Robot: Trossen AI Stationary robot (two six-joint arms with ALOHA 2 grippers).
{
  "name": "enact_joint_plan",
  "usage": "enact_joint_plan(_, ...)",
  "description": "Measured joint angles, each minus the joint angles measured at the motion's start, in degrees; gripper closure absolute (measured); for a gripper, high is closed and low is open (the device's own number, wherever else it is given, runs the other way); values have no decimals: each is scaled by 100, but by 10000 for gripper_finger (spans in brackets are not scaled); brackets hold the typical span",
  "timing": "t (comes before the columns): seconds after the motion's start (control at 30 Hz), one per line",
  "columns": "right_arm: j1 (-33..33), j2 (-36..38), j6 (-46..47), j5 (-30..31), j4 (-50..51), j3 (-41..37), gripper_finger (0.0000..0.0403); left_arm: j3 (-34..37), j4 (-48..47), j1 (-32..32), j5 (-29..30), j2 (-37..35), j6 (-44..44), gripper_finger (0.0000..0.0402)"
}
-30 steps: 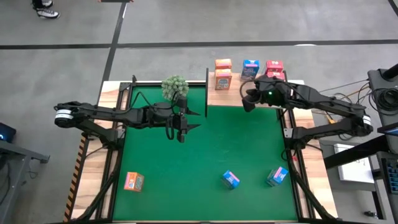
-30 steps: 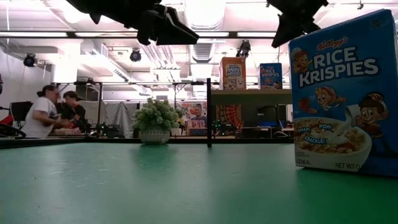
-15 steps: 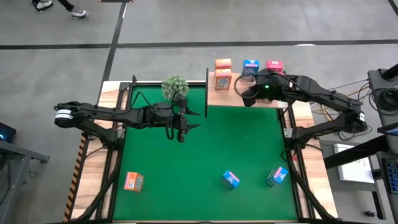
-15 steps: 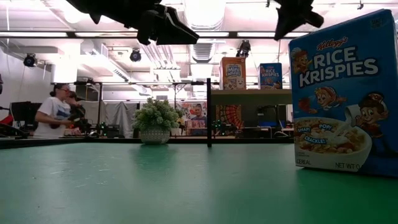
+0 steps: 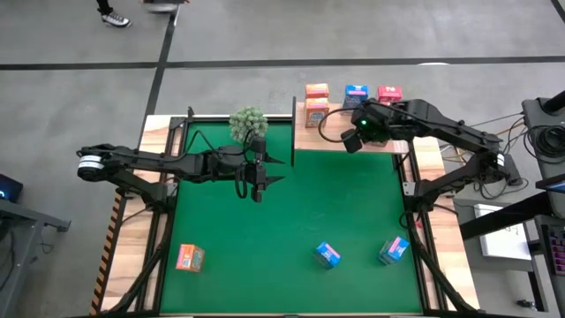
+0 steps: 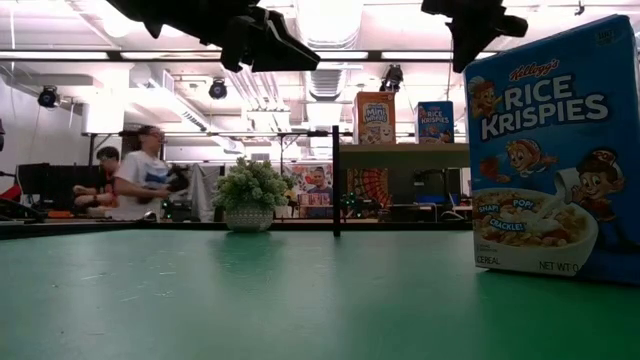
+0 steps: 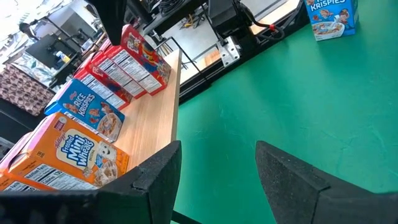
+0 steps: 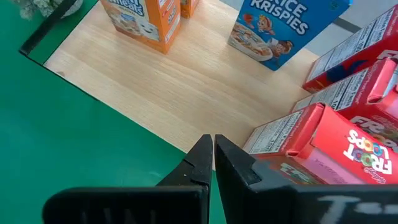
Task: Stack cereal on shelf
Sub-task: Put the red cereal box on the shelf
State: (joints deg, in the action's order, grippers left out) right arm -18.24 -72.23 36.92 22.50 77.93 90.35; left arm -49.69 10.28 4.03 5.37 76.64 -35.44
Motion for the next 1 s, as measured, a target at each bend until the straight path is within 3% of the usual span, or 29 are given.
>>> enact_joint_plan(0.3, -7, -20, -258, 153, -165, -61, 394, 0, -14, -1, 0, 0, 0, 212)
enact_joint_plan(0.5, -6, -55, 224, -186, -36, -69, 394, 0, -13, 0, 0, 0, 0, 212)
enact_joint_plan(0.77, -44, -72, 283, 429, 119, -120, 394, 0, -6, -1, 0, 0, 0, 212)
enact_joint_plan(1.0, -190, -72, 266, 517, 152, -187, 394, 0, 0, -1, 0, 0, 0, 212)
